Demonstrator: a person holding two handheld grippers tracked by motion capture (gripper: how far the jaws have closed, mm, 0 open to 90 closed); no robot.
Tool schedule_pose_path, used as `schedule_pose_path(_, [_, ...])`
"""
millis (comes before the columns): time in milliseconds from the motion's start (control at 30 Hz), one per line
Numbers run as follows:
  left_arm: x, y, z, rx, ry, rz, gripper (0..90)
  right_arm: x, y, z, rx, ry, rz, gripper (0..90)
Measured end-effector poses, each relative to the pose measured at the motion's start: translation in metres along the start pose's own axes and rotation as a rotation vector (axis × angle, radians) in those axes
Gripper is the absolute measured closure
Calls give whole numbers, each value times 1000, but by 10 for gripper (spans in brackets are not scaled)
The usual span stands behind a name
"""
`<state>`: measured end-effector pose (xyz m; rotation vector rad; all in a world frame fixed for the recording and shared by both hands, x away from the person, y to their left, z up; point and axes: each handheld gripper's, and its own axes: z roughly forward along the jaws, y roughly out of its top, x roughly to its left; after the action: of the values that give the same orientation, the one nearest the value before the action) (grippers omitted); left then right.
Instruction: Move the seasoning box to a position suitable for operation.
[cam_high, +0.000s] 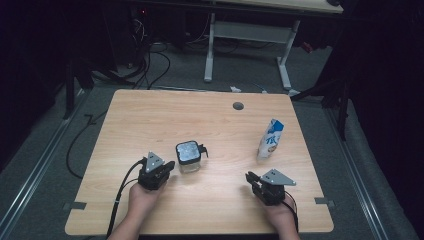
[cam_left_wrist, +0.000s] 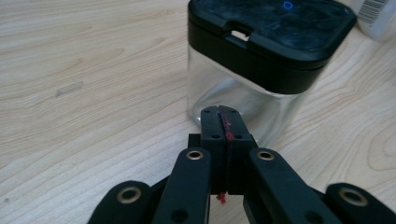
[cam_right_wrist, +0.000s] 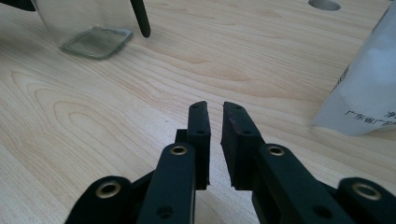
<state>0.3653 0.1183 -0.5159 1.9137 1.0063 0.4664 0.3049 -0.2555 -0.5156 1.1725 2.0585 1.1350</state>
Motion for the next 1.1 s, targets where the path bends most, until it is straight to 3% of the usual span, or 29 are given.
schedule_pose_path(433, [-9, 0, 4, 6, -19, 14, 895, 0, -1, 0, -7, -16, -9, 745])
schedule_pose_path(800, [-31, 3, 13, 12, -68, 49, 881, -2, -2, -2, -14, -21, 0, 731])
schedule_pose_path(900, [-33, 2, 13, 13, -63, 53, 865, -2, -2, -2, -14, -22, 0, 730])
schedule_pose_path(1000, [-22, 1, 8, 2, -33, 24, 864, -2, -1, -3, -14, -22, 4, 730])
schedule_pose_path(1100, [-3, 4, 5, -10, 29, -10, 872, -2, -1, -3, -12, -28, 11, 737])
